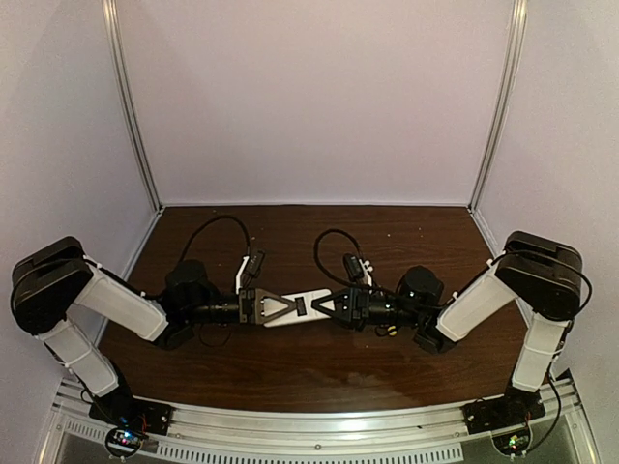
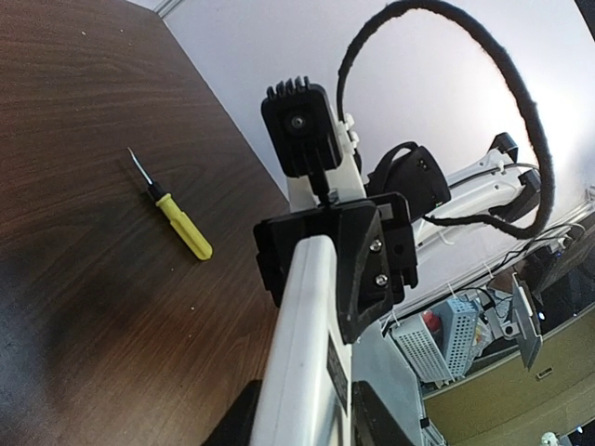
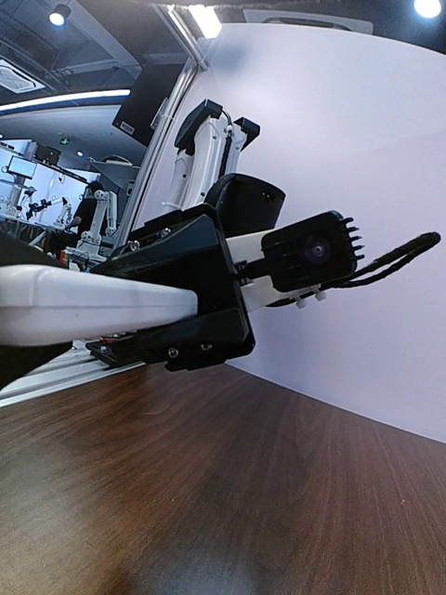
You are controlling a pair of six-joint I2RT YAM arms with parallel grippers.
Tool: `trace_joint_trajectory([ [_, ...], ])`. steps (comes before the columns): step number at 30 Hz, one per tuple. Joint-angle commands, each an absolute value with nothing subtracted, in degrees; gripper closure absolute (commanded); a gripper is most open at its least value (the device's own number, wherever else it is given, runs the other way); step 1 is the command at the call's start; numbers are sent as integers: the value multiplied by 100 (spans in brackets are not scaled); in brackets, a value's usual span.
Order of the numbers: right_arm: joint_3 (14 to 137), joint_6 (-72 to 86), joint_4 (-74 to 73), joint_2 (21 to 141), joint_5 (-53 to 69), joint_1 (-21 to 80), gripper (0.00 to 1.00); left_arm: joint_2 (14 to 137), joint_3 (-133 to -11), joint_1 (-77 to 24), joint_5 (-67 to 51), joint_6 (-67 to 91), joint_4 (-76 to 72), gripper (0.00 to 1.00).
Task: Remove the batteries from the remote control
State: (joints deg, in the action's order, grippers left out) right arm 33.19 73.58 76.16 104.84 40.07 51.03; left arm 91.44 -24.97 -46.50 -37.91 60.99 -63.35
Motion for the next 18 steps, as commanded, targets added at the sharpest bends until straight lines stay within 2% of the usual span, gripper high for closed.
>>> trace_joint_trajectory([
  [1, 3439, 7375, 9071, 10631, 3938, 5128, 100, 9193, -2662, -4754, -3902, 6152, -6750, 67],
  [8, 3452, 7428, 9323, 10814, 3940, 5124, 100, 9193, -2739, -4807, -3973, 6118, -6645, 67],
  [15, 3458, 7304, 9254, 10795, 3881, 5122, 100, 9180, -2759, -4858, -4020, 6181, -6618, 60],
  [18, 3434, 7243, 9212, 10750, 3859, 5113, 100, 9179, -2752, -4876, -4017, 6205, -6595, 59],
])
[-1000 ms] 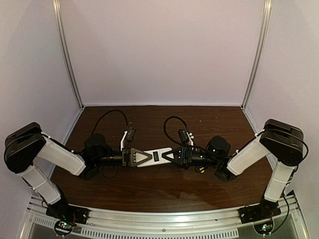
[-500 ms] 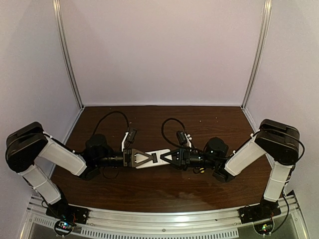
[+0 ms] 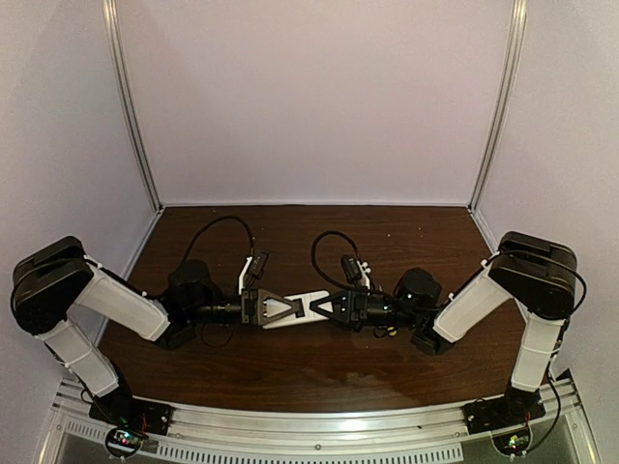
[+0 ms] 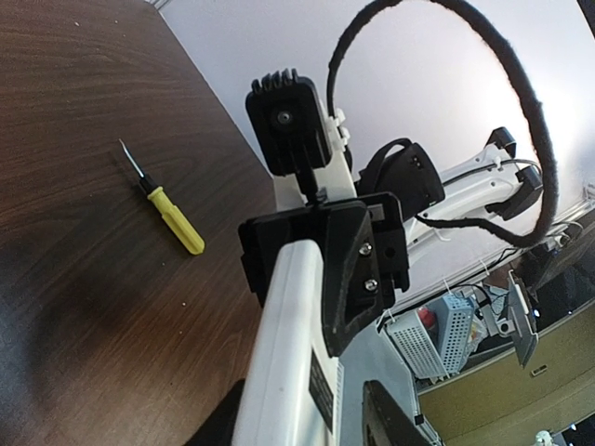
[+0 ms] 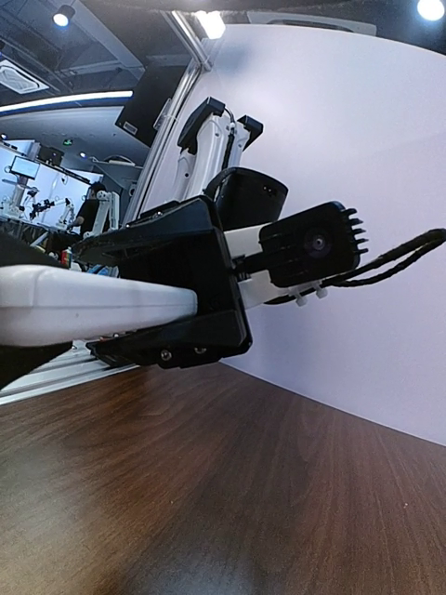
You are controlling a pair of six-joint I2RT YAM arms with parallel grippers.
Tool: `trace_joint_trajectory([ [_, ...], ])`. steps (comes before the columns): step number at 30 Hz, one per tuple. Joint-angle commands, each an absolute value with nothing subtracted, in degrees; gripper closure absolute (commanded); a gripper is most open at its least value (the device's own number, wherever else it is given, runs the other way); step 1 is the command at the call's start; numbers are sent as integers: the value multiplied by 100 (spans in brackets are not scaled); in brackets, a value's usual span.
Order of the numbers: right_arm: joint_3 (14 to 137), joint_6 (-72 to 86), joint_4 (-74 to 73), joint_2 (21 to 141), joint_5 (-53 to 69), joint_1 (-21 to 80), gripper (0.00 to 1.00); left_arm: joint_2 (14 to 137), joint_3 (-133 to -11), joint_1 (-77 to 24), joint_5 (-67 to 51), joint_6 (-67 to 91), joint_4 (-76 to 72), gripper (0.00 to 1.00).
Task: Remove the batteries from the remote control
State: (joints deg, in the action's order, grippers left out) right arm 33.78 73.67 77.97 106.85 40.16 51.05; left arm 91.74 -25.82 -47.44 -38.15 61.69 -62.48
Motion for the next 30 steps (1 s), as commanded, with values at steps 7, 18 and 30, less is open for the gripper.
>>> trace_joint_trajectory([
  [7, 3339, 7222, 9197, 10662, 3813, 5043, 100, 9176, -2713, -4877, -3990, 6270, -6636, 63],
  [18, 3244, 6896, 8700, 10492, 3619, 5010, 100, 9176, -2672, -4887, -3990, 6337, -6777, 93],
  [30, 3219, 6430, 7605, 10108, 3420, 5023, 55, 9176, -2698, -4887, -3972, 6298, -6650, 100],
])
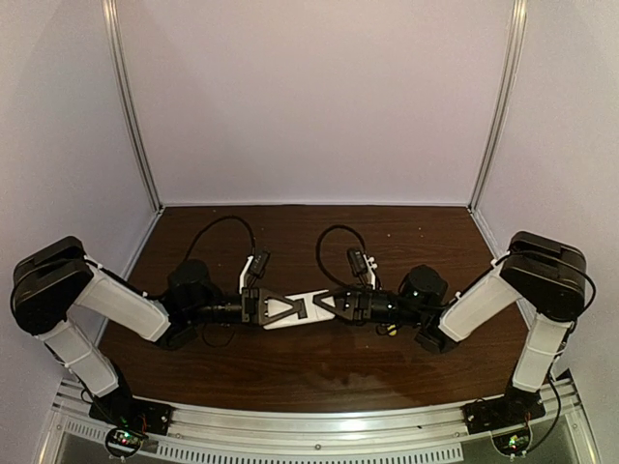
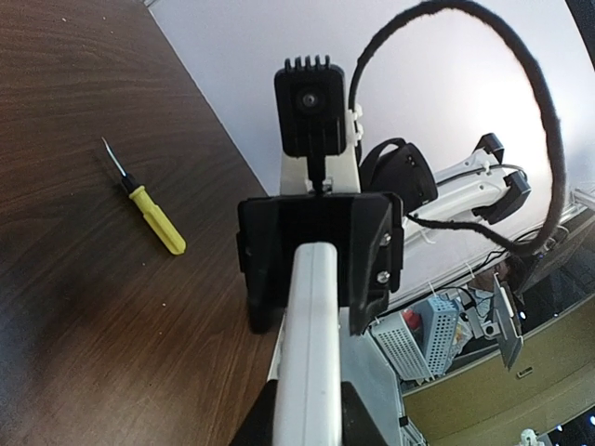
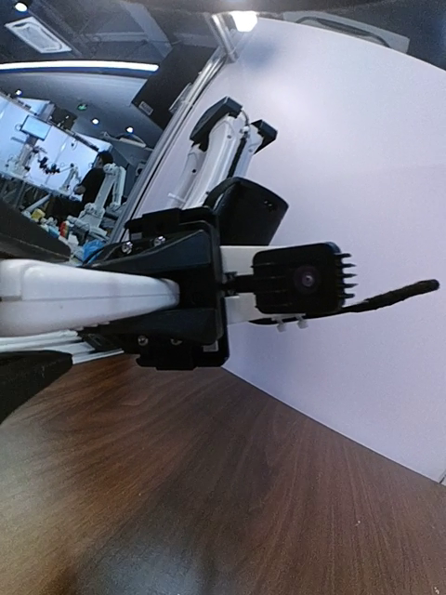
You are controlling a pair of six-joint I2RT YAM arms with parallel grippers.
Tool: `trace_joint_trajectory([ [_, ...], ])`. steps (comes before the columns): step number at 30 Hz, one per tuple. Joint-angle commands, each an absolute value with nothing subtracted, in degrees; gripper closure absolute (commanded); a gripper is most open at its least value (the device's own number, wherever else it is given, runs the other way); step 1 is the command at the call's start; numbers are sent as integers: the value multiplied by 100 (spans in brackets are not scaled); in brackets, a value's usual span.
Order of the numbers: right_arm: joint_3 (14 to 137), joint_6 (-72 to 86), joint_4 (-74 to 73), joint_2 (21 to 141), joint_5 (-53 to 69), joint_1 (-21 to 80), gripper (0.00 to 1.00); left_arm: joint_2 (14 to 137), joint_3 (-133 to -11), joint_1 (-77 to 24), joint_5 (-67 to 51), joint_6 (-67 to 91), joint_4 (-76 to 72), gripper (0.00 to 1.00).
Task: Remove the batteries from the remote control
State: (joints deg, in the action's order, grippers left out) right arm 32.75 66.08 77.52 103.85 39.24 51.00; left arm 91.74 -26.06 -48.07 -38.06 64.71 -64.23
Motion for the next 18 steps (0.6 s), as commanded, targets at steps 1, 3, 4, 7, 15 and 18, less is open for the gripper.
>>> trace_joint_trajectory([
  [1, 3205, 6372, 7463, 10042, 3393, 5021, 48, 9176, -2698, -4887, -3973, 6294, -6637, 100],
  [3, 3181, 6245, 7134, 9889, 3306, 5020, 34, 9183, -2707, -4887, -3975, 6278, -6616, 100],
  [4, 3175, 6166, 6933, 9802, 3253, 5019, 29, 9181, -2707, -4885, -3975, 6271, -6599, 100],
  [7, 3170, 5898, 6256, 9478, 3094, 5027, 16, 9185, -2715, -4886, -3965, 6258, -6564, 100],
  [15, 3208, 5051, 3789, 8343, 2252, 5086, 4, 9178, -2733, -4878, -3873, 6171, -6355, 100],
  [18, 3353, 4738, 2755, 7983, 1964, 5138, 2, 9185, -2742, -4874, -3836, 6161, -6277, 100],
])
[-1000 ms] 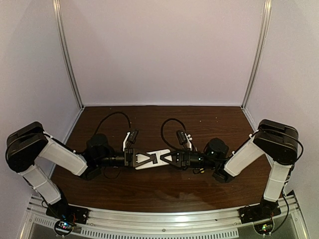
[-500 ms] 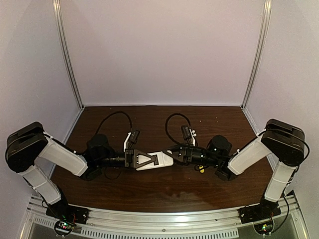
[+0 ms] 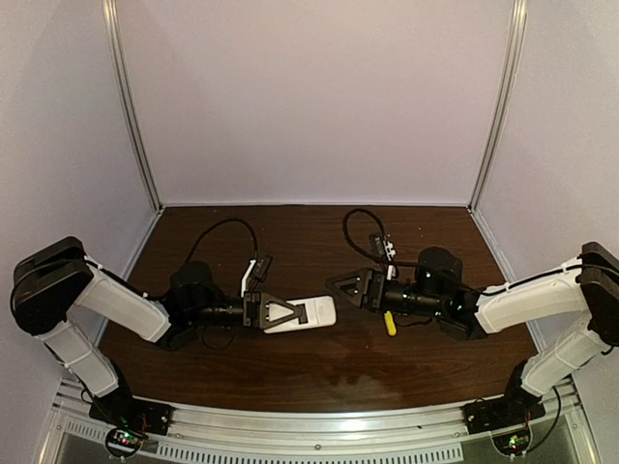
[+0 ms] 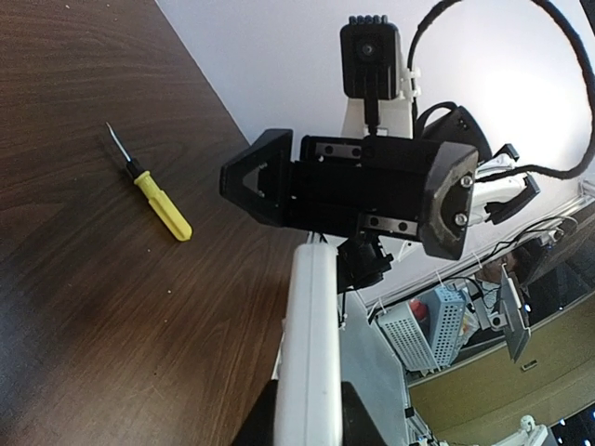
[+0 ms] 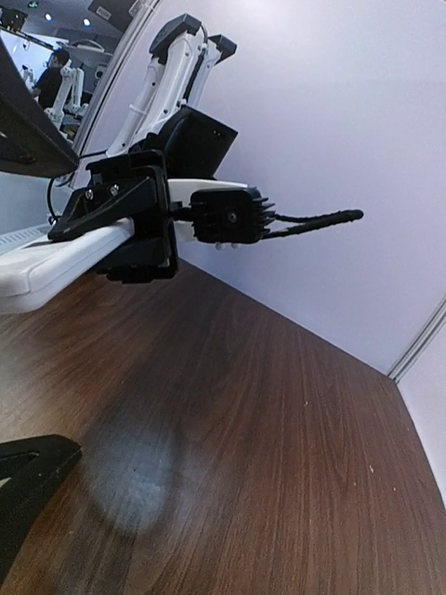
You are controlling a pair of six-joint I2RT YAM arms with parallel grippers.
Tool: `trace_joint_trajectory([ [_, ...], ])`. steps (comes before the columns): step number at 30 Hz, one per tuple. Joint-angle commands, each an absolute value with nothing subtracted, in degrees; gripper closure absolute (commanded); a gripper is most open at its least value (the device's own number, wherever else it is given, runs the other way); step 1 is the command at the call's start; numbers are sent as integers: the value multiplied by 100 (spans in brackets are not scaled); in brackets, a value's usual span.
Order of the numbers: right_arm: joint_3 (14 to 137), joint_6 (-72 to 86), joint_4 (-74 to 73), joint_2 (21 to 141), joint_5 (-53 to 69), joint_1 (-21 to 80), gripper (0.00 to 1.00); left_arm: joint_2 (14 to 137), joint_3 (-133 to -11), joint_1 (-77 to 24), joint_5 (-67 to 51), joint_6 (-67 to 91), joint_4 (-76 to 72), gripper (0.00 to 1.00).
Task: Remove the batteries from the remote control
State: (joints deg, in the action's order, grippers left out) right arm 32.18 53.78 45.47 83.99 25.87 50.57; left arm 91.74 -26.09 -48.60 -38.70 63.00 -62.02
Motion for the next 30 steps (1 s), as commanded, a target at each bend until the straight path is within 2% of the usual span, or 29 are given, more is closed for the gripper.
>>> trace_joint_trajectory([
  [1, 3446, 4640, 2234, 7892, 1835, 5165, 2, 9185, -2738, -4877, -3822, 6161, -6263, 100],
  [6, 3881, 4307, 854, 7699, 1168, 5407, 2, 9200, -2672, -4870, -3576, 6252, -6092, 100],
  [16, 4402, 4163, 350, 7934, 949, 5781, 1, 9310, -2681, -4726, -3363, 6330, -5601, 100],
  [22, 4643, 4131, 207, 8242, 840, 5919, 1, 9458, -2716, -4703, -3698, 6478, -5879, 100],
  [30, 4859, 4088, 127, 8551, 892, 5994, 10, 9932, -2678, -4614, -4090, 6907, -6701, 100],
])
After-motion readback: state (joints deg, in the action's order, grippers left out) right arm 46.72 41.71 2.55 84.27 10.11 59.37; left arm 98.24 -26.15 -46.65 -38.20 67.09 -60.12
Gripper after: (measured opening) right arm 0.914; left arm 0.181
